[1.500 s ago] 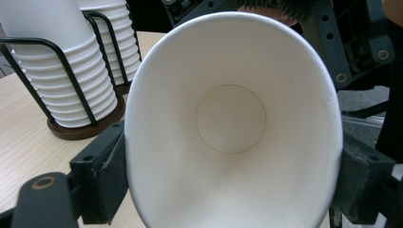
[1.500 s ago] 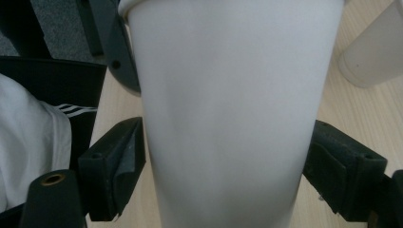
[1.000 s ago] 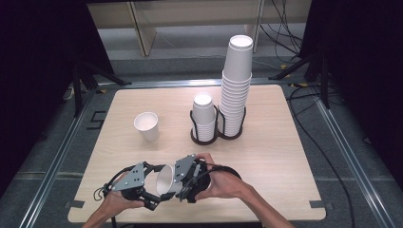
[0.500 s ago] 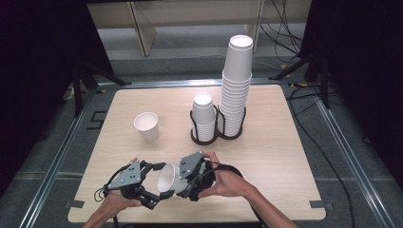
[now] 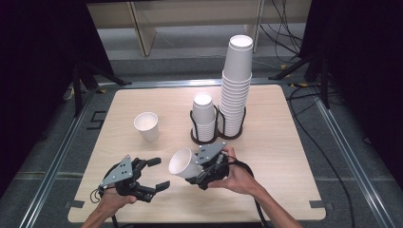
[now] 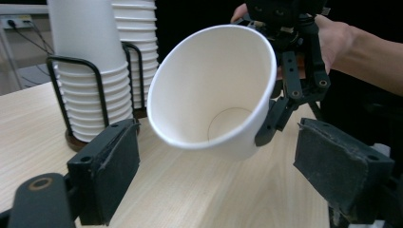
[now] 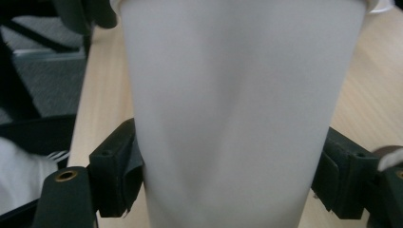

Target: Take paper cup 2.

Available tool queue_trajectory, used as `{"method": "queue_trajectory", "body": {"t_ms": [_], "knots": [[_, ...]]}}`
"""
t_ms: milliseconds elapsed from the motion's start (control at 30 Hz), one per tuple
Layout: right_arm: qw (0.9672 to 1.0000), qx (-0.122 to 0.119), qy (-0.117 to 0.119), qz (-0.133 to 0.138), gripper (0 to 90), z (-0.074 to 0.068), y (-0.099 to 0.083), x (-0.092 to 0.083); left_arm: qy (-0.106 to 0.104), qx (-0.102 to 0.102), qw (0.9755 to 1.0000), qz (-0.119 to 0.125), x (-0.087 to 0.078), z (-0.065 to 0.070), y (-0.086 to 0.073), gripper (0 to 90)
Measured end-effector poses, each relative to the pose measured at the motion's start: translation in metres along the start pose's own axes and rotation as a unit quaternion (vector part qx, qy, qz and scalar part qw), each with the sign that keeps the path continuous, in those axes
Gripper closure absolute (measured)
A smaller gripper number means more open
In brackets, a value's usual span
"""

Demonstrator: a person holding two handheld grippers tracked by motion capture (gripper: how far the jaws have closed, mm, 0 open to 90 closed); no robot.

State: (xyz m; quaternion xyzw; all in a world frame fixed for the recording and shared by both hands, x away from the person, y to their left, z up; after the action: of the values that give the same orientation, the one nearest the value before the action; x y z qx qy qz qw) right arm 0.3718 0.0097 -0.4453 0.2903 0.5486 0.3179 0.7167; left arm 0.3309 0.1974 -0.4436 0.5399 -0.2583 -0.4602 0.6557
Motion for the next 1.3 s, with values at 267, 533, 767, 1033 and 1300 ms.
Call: {"method": "queue_trajectory", "body": {"t_ms": [267, 533, 767, 1033, 1300], "knots": [[0.9974, 0.046, -0.048, 0.030, 22.1, 0.012, -0.013, -0.009, 0.033, -0.006, 0.9994, -0.001, -0.004, -0.008, -0.001, 14.5], [0.9933, 0.072, -0.068, 0.061, 22.0, 0.014, -0.019, -0.016, 0.041, -0.028, 0.9986, 0.015, -0.003, -0.015, -0.002, 14.5], [0.9898, 0.079, -0.077, 0.090, 21.7, 0.016, -0.024, -0.021, 0.055, -0.030, 0.9980, 0.011, -0.003, -0.016, -0.003, 14.5], [0.9898, 0.062, -0.064, 0.111, 21.6, 0.005, -0.017, -0.014, 0.036, -0.047, 0.9982, 0.013, 0.003, -0.012, -0.005, 14.5], [0.9906, 0.053, -0.040, 0.120, 21.5, -0.008, -0.008, -0.001, 0.016, -0.054, 0.9981, 0.024, 0.009, -0.005, -0.003, 14.5]]}}
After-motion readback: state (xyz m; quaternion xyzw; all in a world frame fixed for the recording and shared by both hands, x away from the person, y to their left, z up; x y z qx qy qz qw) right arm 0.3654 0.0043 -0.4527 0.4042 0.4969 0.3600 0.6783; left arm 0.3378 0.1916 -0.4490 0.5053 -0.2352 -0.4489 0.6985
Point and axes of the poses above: each handheld gripper's, and its own axes: x roughly forward along the jaws, y roughly out of its top, z roughly to its right, the point moved 6 cm from there along x, roughly forward along the jaws, and after that the axes turned 12 degrees about -x, right-handed, at the moved point
